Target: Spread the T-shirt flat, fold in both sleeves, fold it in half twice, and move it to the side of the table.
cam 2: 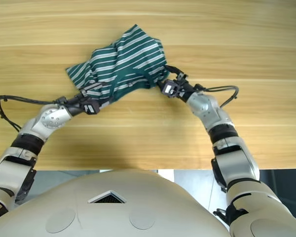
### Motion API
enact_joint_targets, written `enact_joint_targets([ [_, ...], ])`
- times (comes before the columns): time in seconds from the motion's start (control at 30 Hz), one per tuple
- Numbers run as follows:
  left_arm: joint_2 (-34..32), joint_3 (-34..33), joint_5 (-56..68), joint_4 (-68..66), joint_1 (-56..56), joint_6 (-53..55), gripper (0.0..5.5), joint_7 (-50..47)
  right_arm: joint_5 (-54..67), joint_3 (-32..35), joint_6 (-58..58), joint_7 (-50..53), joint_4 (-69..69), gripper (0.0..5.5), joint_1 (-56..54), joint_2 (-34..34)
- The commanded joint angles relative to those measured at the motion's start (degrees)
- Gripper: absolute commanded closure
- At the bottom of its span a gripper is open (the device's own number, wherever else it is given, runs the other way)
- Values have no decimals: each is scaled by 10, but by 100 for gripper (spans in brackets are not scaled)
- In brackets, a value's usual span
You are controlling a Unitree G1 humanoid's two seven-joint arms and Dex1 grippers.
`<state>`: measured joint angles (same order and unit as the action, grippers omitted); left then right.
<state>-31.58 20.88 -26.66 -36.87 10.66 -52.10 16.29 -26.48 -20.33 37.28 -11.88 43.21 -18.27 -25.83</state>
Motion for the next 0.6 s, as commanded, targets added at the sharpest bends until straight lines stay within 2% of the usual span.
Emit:
enact_joint_targets([
  [0.03,-19,-7,8,28,-13,9,258,10,-19,-18,-12,-8,19,241,8,-2],
  [0.27,-40,-13,-16,43,-26,33,258,4,13,-2,-1,-34,-25,241,40,-40],
  [0.6,-55,16,-83,-73,6,56,258,-54,19,3,-20,-46,-54,241,57,-56],
])
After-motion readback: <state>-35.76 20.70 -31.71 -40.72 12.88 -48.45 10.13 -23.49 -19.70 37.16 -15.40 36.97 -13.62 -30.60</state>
